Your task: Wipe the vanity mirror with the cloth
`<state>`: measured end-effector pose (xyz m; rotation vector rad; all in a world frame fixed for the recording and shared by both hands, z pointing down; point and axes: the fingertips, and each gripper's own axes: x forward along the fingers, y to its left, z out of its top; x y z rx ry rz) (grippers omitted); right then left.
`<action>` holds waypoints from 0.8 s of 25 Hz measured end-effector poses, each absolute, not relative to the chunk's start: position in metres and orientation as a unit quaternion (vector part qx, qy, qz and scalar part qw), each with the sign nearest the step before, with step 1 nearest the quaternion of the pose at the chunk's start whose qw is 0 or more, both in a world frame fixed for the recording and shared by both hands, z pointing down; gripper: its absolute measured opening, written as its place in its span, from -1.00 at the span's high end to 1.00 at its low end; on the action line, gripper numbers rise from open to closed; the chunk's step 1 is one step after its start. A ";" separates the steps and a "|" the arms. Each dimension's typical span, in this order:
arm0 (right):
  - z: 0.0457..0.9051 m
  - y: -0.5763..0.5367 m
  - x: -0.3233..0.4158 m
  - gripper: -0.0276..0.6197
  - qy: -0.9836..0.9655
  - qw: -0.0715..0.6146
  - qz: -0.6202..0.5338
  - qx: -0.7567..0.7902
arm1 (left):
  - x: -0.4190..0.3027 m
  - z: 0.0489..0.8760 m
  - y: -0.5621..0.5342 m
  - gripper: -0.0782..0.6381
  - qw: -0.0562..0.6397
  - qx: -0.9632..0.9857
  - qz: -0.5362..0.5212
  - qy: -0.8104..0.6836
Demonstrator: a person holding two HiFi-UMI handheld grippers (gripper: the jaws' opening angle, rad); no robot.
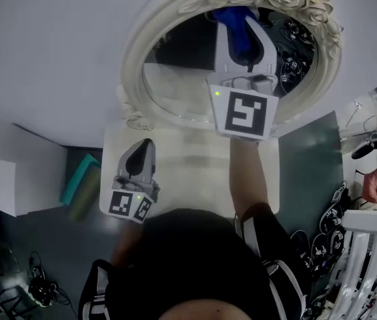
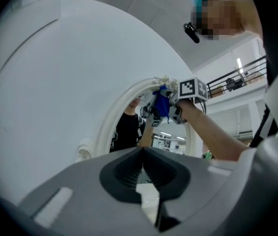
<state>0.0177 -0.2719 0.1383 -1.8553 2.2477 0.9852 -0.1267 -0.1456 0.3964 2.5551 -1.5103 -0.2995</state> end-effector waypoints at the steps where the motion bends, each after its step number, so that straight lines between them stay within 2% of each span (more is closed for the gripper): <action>1: 0.142 -0.272 0.010 0.72 0.730 0.019 0.328 -0.600 | -0.128 0.396 -0.145 0.75 0.079 0.853 -0.100 -0.506; 6: 0.176 -0.279 -0.024 0.72 0.742 -0.048 0.339 -0.576 | -0.128 0.400 -0.145 0.75 0.083 0.851 -0.099 -0.509; 11: 0.225 -0.281 -0.063 0.72 0.756 -0.078 0.364 -0.538 | -0.148 0.405 -0.141 0.75 0.086 0.836 -0.097 -0.533; 20: 0.390 -0.284 -0.092 0.72 0.747 -0.220 0.429 -0.459 | -0.170 0.410 -0.137 0.75 0.083 0.823 -0.092 -0.555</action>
